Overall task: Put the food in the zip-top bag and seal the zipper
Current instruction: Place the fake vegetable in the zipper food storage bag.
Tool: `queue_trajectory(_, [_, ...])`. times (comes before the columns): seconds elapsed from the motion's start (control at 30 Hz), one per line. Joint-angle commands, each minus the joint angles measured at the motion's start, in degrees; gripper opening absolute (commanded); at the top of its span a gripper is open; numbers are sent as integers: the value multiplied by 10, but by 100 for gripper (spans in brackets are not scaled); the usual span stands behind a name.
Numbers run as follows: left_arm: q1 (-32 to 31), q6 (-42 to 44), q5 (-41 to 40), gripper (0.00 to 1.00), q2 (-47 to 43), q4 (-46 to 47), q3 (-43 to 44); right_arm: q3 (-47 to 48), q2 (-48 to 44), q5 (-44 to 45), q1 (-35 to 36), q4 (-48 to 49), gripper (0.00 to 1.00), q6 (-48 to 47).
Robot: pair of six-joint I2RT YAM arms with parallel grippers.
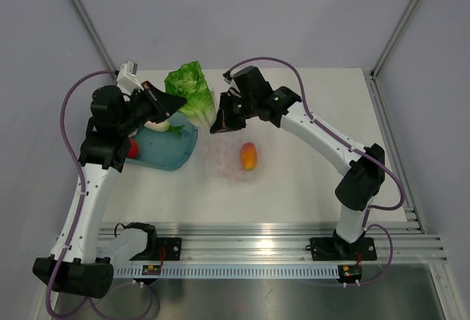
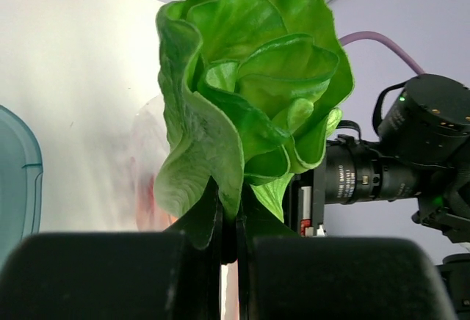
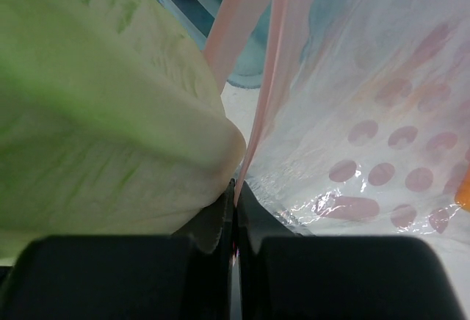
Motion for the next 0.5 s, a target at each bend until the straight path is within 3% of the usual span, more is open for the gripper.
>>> queue_trajectory(0.0, [-3, 20, -2, 0, 9, -25, -27, 29, -52, -24, 5, 63, 6, 12])
queue_trajectory(0.47, [-3, 54, -21, 0, 19, -58, -27, 50, -52, -6, 5, 43, 6, 5])
